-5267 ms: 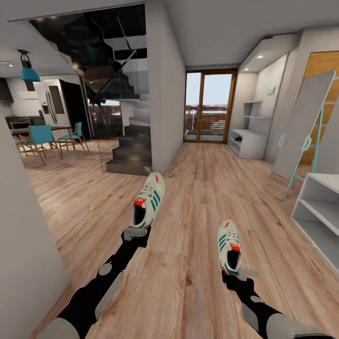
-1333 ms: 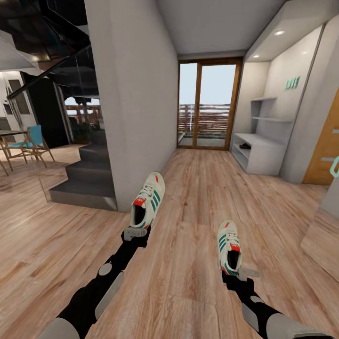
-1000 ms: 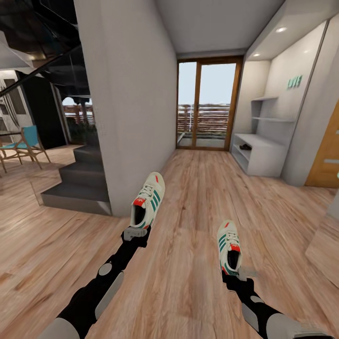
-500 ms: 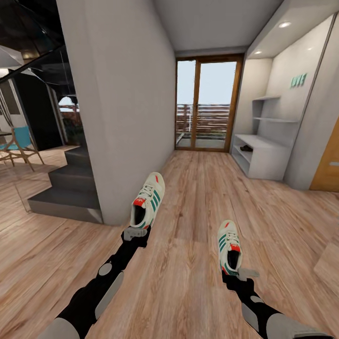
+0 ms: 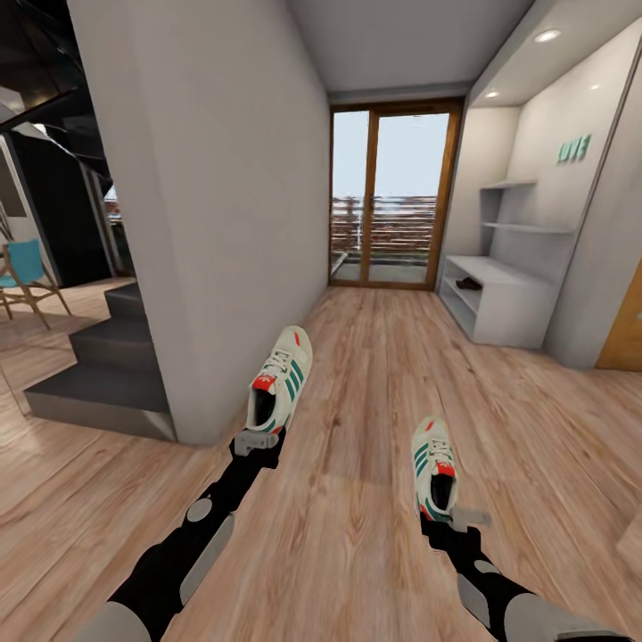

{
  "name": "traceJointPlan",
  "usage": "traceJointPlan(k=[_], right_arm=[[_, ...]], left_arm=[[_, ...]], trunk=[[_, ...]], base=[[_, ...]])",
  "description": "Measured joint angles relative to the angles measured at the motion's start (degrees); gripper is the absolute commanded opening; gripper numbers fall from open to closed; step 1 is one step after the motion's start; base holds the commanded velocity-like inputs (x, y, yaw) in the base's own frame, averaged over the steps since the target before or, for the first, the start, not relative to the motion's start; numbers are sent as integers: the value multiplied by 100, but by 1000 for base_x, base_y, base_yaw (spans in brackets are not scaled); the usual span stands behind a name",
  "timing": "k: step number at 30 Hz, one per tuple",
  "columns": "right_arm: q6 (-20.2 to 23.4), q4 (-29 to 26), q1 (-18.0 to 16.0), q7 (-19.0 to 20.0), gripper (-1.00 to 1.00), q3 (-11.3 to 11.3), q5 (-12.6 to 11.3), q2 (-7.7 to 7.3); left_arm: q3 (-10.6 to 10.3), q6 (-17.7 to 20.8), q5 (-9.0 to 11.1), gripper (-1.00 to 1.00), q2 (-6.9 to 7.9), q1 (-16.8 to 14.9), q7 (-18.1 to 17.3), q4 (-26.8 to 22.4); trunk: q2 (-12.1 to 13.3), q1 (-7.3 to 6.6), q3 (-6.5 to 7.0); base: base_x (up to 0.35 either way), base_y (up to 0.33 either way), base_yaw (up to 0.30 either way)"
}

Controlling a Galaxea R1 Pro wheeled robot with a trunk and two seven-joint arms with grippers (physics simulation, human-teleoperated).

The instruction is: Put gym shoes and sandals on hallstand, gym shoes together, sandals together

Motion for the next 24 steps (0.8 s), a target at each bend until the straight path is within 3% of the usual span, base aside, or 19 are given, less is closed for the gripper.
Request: traceJointPlan(k=[24], right_arm=[[0,2,0,0,-100,0,0,0]], left_arm=[[0,-1,0,-100,0,0,0,-2]], trunk=[[0,0,0]], base=[[347,-78,0]])
